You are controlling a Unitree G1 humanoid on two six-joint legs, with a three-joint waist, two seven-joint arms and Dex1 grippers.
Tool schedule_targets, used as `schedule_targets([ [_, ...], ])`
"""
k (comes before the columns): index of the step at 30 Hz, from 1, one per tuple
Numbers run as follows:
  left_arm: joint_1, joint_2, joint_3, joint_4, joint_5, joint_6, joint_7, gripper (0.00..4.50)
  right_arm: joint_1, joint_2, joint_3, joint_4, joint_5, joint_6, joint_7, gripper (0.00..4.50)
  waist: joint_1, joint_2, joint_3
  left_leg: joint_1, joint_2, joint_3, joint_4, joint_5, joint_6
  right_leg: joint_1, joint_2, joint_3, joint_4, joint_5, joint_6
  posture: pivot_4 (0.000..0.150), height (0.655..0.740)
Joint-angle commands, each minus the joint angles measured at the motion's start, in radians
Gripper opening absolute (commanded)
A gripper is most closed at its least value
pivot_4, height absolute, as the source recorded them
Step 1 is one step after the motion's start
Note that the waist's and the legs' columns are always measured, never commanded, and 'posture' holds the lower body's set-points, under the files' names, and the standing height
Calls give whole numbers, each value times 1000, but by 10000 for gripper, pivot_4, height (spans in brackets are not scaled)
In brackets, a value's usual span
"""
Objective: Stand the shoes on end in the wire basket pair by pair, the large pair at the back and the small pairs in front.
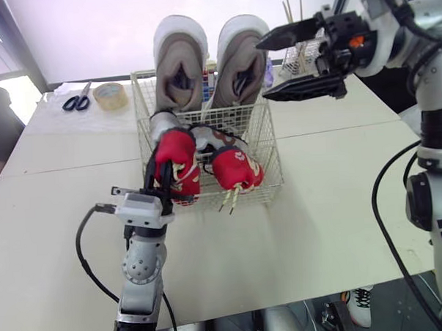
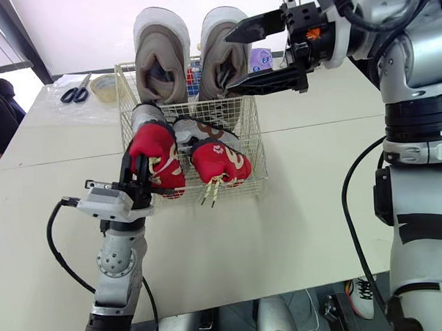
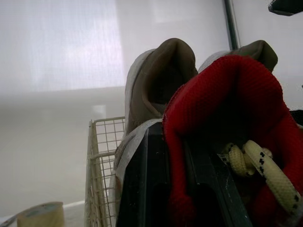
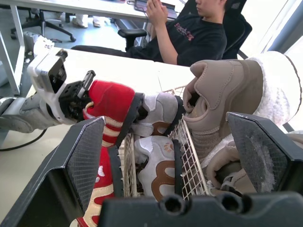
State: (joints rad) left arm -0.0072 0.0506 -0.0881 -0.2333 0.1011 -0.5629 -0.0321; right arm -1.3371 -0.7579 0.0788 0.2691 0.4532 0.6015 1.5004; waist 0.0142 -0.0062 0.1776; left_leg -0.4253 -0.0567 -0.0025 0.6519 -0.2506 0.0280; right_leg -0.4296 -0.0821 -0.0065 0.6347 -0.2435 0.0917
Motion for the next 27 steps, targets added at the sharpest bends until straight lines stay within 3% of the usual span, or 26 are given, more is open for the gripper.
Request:
schedule_targets([
  [1, 47, -3, -15, 48, 34, -19, 9, 8828, -29, -11, -10, -32, -1, -5, 3, 45000, 0, 0, 0, 0, 0, 0, 0, 0, 0, 0, 0, 0, 0, 0, 0, 1500, 7400],
  [9, 193, 42, 6, -68, 39, 9, -7, 44273, 8, 4, -27, -52, 15, -6, -13, 45000, -2, 0, 0, 0, 0, 0, -1, 0, 0, 0, 0, 0, -1, 0, 0, 1500, 7400],
  [16, 413, 97, 47, -250, 13, 88, -43, 44769, 81, 2, -54, -90, 39, 4, -31, 45000, -4, 1, 0, 0, 0, 0, -2, -1, 1, -1, 0, 0, -2, 0, -1, 1500, 7400],
  [21, 572, 175, 69, -461, -93, 208, -124, 44769, 154, -10, -82, -113, 55, -1, -55, 45000, -2, 1, 0, -1, 1, 0, -3, -1, 1, 0, -1, 0, -4, -2, -4, 1500, 7400],
  [27, 643, 382, 327, -746, -482, 566, -199, 44769, 283, -81, -109, -153, 47, -4, -72, 45000, -2, 2, 1, -1, 1, 0, -3, -1, 1, 0, -1, 0, -4, -3, -5, 1500, 7400],
])
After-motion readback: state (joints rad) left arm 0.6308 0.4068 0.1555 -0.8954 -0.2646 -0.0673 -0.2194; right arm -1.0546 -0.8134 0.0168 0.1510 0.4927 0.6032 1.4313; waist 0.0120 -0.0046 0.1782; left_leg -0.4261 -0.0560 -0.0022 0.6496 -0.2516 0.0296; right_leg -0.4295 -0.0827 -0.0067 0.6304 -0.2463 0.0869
